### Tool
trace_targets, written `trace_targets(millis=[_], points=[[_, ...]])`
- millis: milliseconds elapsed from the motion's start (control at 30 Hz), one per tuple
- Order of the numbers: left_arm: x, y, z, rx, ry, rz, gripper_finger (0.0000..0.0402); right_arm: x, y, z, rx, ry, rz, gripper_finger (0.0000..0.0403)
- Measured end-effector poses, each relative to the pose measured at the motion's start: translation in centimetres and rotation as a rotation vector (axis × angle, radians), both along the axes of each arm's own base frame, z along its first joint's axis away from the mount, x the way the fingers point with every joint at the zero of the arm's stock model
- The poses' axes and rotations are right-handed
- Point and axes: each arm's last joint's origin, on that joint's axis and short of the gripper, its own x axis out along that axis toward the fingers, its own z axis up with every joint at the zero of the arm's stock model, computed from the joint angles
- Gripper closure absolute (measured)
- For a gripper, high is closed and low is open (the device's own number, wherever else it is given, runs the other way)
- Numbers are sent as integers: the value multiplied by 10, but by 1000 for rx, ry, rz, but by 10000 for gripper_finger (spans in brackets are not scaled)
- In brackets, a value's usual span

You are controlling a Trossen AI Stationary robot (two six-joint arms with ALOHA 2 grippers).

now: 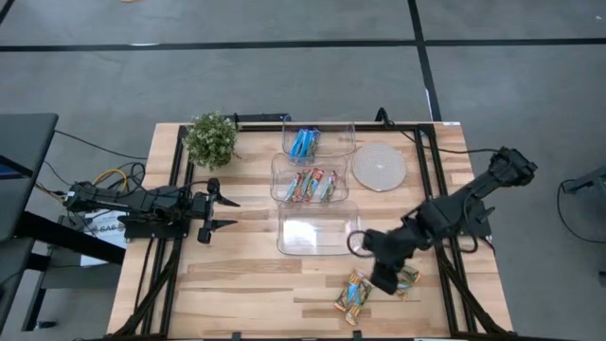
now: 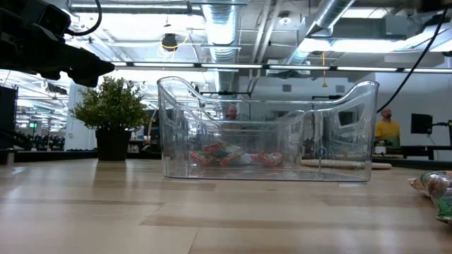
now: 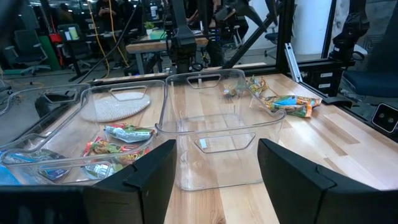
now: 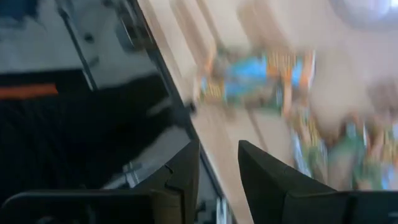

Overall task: Pick and place Granola Bars by type
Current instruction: Put the yellow granola bar into the bottom transparent bin

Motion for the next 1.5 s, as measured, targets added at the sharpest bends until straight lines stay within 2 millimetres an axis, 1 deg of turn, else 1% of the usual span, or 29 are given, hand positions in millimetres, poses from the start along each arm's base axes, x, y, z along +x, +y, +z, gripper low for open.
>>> trace_targets(millis=[167, 367, 633, 867, 1033, 1133, 1333, 1433, 1500], points=[[0, 0, 0, 0, 0, 0, 182, -23, 11, -6, -15, 181, 31, 300], [0, 0, 0, 0, 0, 0, 182, -45, 16, -10, -72, 367, 13, 300], [0, 0, 0, 0, 0, 0, 182, -51, 21, -11, -101, 373, 3, 300], [0, 0, 0, 0, 0, 0, 182, -58, 10, -14, -291, 379, -80, 300], [0, 0, 0, 0, 0, 0, 182, -60, 6, -14, -365, 370, -61, 296], [0, 0, 0, 0, 0, 0, 182, -61, 5, -18, -403, 381, -50, 275], [0, 0, 0, 0, 0, 0, 182, -62, 6, -39, -415, 395, -35, 199], [0, 0, 0, 0, 0, 0, 182, -61, 6, -42, -414, 393, -36, 168], [0, 0, 0, 0, 0, 0, 182, -62, 5, -44, -422, 391, -38, 157]])
